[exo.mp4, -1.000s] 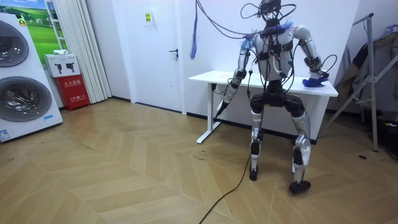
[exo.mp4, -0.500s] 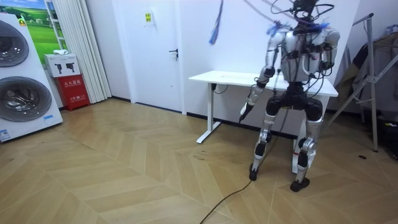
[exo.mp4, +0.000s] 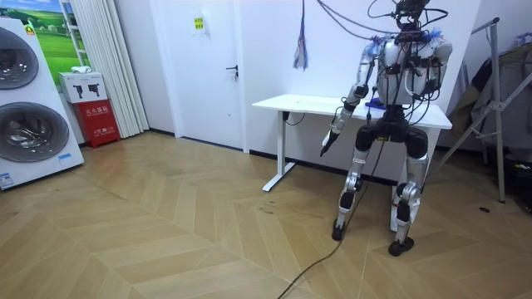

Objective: Wipe table

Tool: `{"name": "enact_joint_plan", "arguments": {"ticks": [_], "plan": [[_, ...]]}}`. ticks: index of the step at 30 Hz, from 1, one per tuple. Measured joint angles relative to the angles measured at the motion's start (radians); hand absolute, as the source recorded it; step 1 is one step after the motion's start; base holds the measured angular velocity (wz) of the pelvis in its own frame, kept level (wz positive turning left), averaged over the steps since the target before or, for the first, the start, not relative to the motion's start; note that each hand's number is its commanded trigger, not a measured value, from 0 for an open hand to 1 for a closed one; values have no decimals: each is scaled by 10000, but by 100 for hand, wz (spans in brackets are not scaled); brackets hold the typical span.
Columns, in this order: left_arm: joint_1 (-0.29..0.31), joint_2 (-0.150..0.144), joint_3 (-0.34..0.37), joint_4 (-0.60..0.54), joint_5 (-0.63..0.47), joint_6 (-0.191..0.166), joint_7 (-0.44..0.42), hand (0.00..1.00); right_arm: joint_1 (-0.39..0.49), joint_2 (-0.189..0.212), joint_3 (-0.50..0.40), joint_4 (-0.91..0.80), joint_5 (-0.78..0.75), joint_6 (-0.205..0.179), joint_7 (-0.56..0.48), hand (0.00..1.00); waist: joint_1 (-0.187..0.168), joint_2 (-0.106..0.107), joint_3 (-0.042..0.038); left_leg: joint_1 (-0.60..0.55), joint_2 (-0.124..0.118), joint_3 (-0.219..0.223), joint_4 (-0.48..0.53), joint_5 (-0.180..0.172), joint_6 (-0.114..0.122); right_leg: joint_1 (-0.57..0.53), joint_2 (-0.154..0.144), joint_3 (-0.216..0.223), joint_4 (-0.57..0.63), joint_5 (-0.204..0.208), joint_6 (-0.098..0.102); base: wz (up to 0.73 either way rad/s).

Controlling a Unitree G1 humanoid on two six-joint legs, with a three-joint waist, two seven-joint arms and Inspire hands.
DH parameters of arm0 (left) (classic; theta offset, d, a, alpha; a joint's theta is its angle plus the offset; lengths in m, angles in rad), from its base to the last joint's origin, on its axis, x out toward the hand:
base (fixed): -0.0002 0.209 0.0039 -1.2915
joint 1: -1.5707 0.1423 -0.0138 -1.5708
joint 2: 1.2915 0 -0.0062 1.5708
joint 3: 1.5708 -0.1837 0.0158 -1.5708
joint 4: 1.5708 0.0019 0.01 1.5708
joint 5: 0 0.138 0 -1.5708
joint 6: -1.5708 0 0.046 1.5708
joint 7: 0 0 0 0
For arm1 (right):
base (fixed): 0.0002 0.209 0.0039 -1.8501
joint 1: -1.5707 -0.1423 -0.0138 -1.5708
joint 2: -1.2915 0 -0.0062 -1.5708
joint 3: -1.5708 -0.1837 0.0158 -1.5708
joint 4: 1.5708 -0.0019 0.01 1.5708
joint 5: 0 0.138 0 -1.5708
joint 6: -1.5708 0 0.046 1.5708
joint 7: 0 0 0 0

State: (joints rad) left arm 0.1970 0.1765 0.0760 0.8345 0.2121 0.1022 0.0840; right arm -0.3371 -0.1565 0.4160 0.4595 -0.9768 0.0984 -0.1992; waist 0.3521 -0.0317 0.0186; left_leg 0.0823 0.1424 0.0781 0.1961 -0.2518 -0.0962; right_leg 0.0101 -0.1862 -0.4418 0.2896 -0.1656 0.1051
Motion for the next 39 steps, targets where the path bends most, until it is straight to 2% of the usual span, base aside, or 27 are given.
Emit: {"name": "enact_joint_plan", "arguments": {"ticks": [1, 2, 3, 9, 12, 17, 23, 26, 29, 33, 39], "plan": [[-80, -10, -6, -23, -19, 8, 19, 0, 3, 3, -12, -46, 99, -7, -36, 57, -34, -66, 35, -11, -2, -31, -76, 15, 3, 19, 39, -2, -166, 29, 42, 0], [-69, -13, -19, -116, -19, 21, 69, 0, 17, 24, -9, -53, 220, -15, -67, 5, -74, -110, 42, -34, -4, -78, -81, 19, 1, 81, 87, -4, -369, 69, 85, 0], [-47, -23, -35, -166, -20, 32, 121, 0, 38, 27, -8, -53, 278, -6, -70, 0, -115, -162, 8, -35, -3, -93, -81, 20, 0, 119, 105, -4, -436, 85, 93, 6], [343, -43, -63, -884, -49, 6, 233, 0, 150, -53, -9, -49, 491, 130, -59, 0, -213, -197, -15, -16, -5, -271, -82, 37, -11, 301, 142, -12, -551, 103, 113, 8], [409, -66, -183, -904, -45, 2, 376, 0, 216, -72, -59, -57, 591, 127, -48, 0, -236, -182, -7, 8, -9, -334, -80, 38, -13, 410, 163, -17, -654, 104, 115, 7], [627, -123, -189, -899, -54, -76, 393, 0, 512, -110, -116, -619, 179, 23, 170, 0, -476, -96, -22, 13, -16, -348, -76, 54, -22, 480, 182, 35, -712, 107, 120, 4], [656, -283, -182, -894, -69, -76, 394, 0, 694, -467, -104, -1056, 184, 26, 195, 0, -492, 84, -52, 25, -17, -341, -78, 58, -22, 476, 184, 60, -711, 106, 120, 0], [655, -336, -184, -894, -240, -85, 398, 0, 821, -645, -113, -1295, 202, -18, 200, 0, -529, 109, -71, 26, -17, -342, -80, 59, -22, 469, 187, 111, -711, 106, 120, 0], [697, -331, -172, -879, -345, -186, 435, 0, 948, -749, -213, -1414, 283, -138, 193, 0, -763, 100, -82, 35, -36, -394, -83, 73, -10, 499, 193, 287, -710, 106, 120, 4], [665, -336, 22, -803, -541, -239, 432, 0, 1537, -774, -779, -2589, 270, -222, 123, 0, -846, 89, -89, 98, -40, -344, -99, 82, -10, 476, 195, 420, -708, 106, 121, -6], [682, -330, 485, -555, -670, -363, 430, 0, 2224, -756, -1717, -3618, 423, -428, 37, 0, -1232, 100, -112, 303, -50, -352, -169, 81, -9, 638, 195, 431, -706, 107, 124, -1]]}}
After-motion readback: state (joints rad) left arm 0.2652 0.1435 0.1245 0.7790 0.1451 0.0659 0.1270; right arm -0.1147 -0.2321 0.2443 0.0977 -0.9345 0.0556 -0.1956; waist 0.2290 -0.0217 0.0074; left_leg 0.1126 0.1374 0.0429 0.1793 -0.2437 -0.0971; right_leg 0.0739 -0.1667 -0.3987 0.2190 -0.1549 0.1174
